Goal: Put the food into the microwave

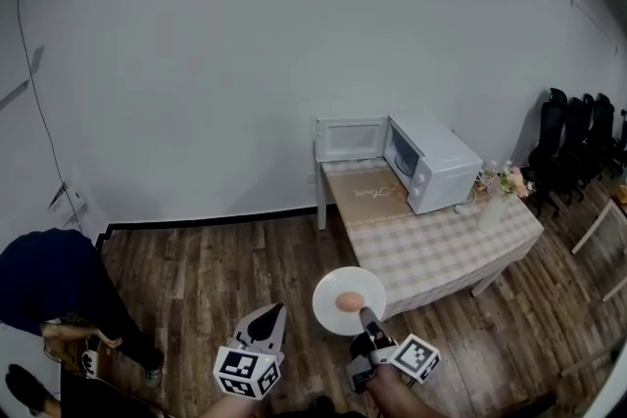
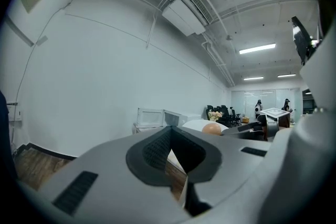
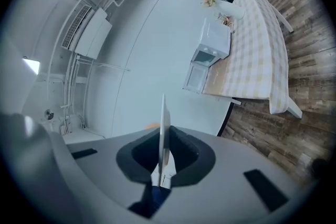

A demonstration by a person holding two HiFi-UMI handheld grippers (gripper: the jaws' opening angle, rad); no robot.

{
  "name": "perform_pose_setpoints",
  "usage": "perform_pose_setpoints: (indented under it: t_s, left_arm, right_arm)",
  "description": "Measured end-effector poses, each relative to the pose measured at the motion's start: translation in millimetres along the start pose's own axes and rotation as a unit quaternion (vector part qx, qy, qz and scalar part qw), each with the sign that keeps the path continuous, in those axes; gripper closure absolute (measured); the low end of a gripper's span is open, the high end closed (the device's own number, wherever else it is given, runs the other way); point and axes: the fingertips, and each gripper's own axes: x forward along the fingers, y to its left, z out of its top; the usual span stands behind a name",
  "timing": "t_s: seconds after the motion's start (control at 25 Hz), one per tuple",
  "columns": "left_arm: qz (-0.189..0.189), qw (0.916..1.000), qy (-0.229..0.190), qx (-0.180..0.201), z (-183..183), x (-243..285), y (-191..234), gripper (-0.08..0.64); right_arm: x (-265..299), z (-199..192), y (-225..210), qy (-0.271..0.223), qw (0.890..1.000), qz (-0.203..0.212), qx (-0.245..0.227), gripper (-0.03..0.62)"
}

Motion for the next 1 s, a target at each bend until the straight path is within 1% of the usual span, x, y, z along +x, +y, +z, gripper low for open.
perform_pose_setpoints:
  t_s: [0.08,0.24,0.36,0.56,0.72,0.84,1.0]
  left_arm:
    - [0.002,1.0,0.003,0.003,0,13,-3,0.552]
    - [0.004,0.9999,0.011,0.009,-2,40,-10,0.552]
    - [0.002,0.9997,0.015,0.017,-2,56,-16,0.552]
    - [0.012,0.9997,0.018,0.015,2,78,-15,0.552]
    - [0.01,0.9996,0.01,0.023,8,92,-10,0.552]
    - [0.016,0.9996,0.013,0.018,5,98,1,0.552]
    - [0.018,0.9997,0.014,0.013,1,104,19,0.552]
  right_arm:
    - [6,11,-6,0.0,1.0,0.001,0.002,0.566]
    - [15,32,-20,0.002,1.0,-0.014,0.011,0.566]
    - [23,46,-22,0.004,1.0,-0.004,0.016,0.566]
    - [37,70,-26,-0.003,1.0,0.005,0.026,0.566]
    - [50,75,-28,-0.002,1.0,0.007,0.03,0.566]
    - [64,74,-31,0.002,0.999,0.011,0.032,0.566]
    - [79,72,-42,0.003,1.0,-0.015,0.027,0.566]
